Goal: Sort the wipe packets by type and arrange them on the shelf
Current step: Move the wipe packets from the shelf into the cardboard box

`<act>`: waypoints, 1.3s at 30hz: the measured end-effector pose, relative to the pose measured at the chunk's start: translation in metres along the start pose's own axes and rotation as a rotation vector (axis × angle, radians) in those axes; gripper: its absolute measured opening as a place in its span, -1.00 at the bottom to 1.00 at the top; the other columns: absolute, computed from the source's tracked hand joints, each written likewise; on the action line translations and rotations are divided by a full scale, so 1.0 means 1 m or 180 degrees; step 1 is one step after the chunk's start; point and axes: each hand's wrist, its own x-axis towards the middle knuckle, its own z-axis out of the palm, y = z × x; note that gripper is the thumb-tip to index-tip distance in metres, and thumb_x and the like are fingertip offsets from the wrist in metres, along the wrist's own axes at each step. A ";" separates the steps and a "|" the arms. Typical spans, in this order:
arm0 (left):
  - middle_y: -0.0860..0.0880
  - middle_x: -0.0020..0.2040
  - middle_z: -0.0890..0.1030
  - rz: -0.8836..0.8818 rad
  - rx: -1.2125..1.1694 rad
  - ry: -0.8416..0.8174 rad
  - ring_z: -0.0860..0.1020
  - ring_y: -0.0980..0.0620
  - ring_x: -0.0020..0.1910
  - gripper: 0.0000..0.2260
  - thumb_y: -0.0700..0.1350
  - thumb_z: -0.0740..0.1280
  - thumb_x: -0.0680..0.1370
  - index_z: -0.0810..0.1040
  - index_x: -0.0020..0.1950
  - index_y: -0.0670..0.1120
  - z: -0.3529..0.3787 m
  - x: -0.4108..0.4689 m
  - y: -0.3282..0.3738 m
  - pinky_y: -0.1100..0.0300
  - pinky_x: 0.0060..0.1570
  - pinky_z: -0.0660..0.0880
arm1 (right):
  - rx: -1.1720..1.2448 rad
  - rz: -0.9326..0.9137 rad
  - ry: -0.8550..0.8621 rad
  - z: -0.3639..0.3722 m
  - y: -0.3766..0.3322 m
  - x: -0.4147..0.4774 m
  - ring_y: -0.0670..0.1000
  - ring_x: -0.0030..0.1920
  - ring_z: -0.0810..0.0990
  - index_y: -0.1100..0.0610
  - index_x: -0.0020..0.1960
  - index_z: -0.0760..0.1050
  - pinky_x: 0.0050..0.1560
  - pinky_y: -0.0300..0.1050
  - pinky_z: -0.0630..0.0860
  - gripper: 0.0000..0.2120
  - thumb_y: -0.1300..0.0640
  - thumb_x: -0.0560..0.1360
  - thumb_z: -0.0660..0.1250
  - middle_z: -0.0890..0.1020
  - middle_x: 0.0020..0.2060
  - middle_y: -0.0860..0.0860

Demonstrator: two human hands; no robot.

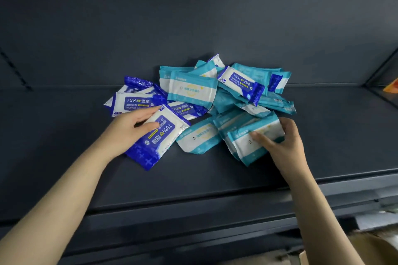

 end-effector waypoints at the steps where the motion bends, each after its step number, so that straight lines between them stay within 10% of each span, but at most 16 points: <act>1: 0.22 0.33 0.52 0.0055 0.0077 -0.0029 0.45 0.36 0.28 -0.59 -0.03 0.40 0.55 0.47 0.38 0.24 0.001 0.000 -0.001 0.19 0.37 0.38 | 0.0100 -0.0001 0.0030 0.002 0.000 -0.002 -0.13 -0.04 0.65 0.01 0.17 0.45 0.01 -0.11 0.60 -0.49 0.07 0.32 0.62 0.64 0.01 -0.10; 8: 0.28 0.18 0.60 0.0321 0.0672 0.0186 0.51 0.32 0.20 -0.59 0.14 0.43 0.48 0.56 0.32 0.18 0.008 -0.019 0.000 0.24 0.25 0.43 | 0.0396 0.0069 -0.0364 0.015 -0.003 -0.017 -0.01 0.13 0.61 -0.25 0.17 0.47 0.17 0.06 0.58 -0.47 0.08 0.34 0.61 0.57 0.09 -0.05; 15: 0.32 0.19 0.44 0.0176 0.1330 -0.0140 0.39 0.15 0.29 -0.24 0.52 0.23 0.20 0.52 0.30 0.18 0.002 -0.027 -0.001 0.04 0.35 0.24 | 0.1941 0.0542 -0.0048 0.020 -0.011 -0.024 0.08 0.18 0.64 0.14 0.37 0.42 0.12 0.03 0.62 -0.35 0.35 0.33 0.51 0.61 0.24 0.10; 19: 0.24 0.06 0.63 -0.0216 0.0247 -0.0321 0.57 0.23 0.04 -0.56 0.17 0.57 0.30 0.61 0.13 0.14 -0.005 -0.018 -0.003 0.04 0.19 0.51 | 0.2302 0.0635 -0.0009 0.017 -0.017 -0.029 0.09 0.04 0.68 0.20 0.17 0.53 0.00 -0.05 0.64 -0.67 0.40 0.43 0.40 0.71 0.00 0.09; 26: 0.08 -0.06 0.70 -0.0420 -0.0962 -0.0210 0.68 0.12 -0.08 -0.63 -0.27 0.55 0.37 0.59 0.09 0.03 -0.011 -0.017 0.001 0.15 -0.14 0.60 | 0.2320 0.0616 0.0225 0.019 -0.013 -0.024 0.05 0.05 0.69 0.14 0.34 0.37 0.05 0.06 0.65 -0.49 0.45 0.46 0.38 0.67 0.09 0.08; 35: -0.09 -0.05 0.72 -0.0463 -0.2630 -0.0566 0.70 0.01 -0.12 -0.77 -0.22 0.40 0.45 0.60 0.11 -0.14 0.020 0.001 0.053 0.17 -0.20 0.64 | 0.2462 0.0899 0.0460 0.018 -0.016 -0.017 0.04 -0.05 0.72 0.22 0.09 0.57 -0.08 -0.06 0.67 -0.81 0.36 0.50 0.39 0.74 -0.07 0.06; 39: 0.00 -0.04 0.72 -0.0267 -0.1261 -0.0667 0.70 0.04 -0.08 -0.79 -0.11 0.46 0.51 0.61 0.14 -0.07 0.056 0.020 0.054 0.02 0.00 0.62 | 0.2575 0.0975 0.0524 0.016 -0.015 -0.017 0.04 -0.03 0.72 0.21 0.07 0.57 -0.03 -0.04 0.67 -0.85 0.34 0.52 0.37 0.74 -0.07 0.05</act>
